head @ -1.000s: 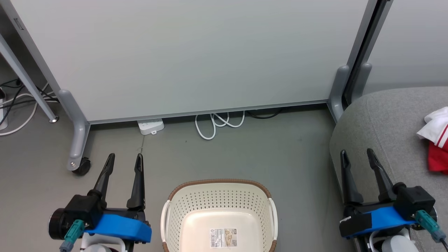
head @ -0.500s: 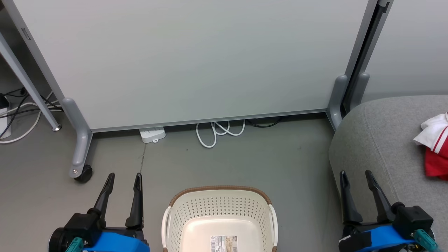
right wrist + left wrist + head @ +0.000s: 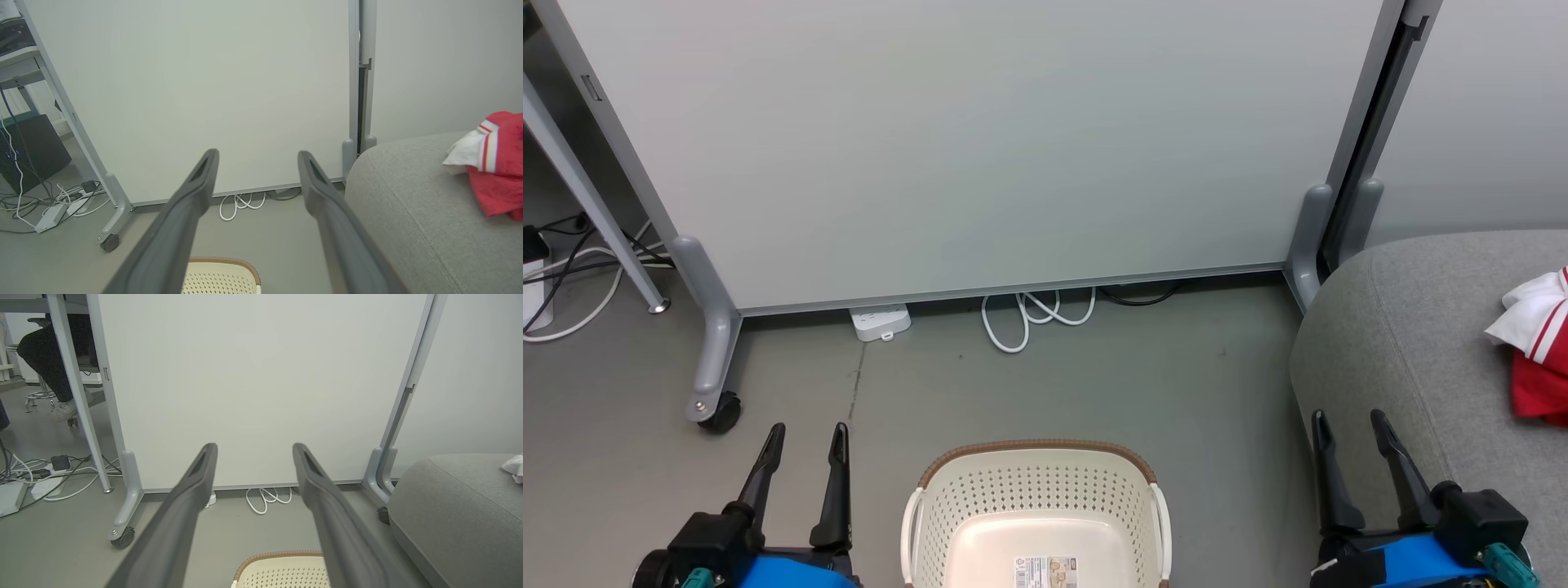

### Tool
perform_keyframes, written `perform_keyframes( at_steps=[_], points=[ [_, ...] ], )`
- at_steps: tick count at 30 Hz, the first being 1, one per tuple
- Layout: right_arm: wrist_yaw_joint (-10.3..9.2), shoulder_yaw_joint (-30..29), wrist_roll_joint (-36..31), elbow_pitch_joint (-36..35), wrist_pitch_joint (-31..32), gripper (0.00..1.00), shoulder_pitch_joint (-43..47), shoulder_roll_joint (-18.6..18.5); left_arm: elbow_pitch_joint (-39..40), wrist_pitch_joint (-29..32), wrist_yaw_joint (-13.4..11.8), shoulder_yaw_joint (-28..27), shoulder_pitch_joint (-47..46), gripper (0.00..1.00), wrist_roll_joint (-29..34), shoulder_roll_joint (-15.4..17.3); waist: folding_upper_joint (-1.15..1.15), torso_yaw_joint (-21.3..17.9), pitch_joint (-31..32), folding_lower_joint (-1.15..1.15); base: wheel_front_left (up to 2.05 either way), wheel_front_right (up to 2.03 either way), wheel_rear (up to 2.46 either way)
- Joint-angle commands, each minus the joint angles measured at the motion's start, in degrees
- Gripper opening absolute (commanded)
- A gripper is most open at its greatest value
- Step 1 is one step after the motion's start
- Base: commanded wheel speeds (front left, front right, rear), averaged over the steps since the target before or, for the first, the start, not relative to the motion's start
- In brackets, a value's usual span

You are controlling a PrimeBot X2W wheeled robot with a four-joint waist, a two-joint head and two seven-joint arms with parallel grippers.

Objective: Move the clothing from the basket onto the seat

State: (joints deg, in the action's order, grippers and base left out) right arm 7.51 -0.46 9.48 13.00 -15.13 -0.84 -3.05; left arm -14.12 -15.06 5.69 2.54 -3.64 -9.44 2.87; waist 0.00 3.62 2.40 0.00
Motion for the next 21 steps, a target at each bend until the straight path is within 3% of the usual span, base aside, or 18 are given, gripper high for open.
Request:
perform_keyframes(
  at_steps=[1, 6, 21],
  points=[
    [0.00, 0.0, 0.1, 0.0, 0.0, 0.00, 0.0, 0.0, 0.0, 0.0, 0.0, 0.0, 0.0, 0.00, 0.0, 0.0, 0.00, 0.0, 0.0, 0.00, 0.00, 0.00, 0.00],
    [0.01, 0.0, 0.3, 2.0, 0.1, 0.00, 0.5, 0.0, -2.2, 0.4, 0.0, -0.1, 1.0, 0.00, -0.3, -0.2, 0.00, 0.0, 0.1, 0.00, 0.00, 0.00, 0.00],
    [0.00, -1.3, 16.6, 1.8, 4.4, 0.00, -0.8, 0.1, -1.8, 4.7, 0.4, -2.0, 0.0, 0.00, -16.6, -0.2, 0.00, -0.5, -0.3, 0.00, 0.00, 0.00, 0.00]
  ],
)
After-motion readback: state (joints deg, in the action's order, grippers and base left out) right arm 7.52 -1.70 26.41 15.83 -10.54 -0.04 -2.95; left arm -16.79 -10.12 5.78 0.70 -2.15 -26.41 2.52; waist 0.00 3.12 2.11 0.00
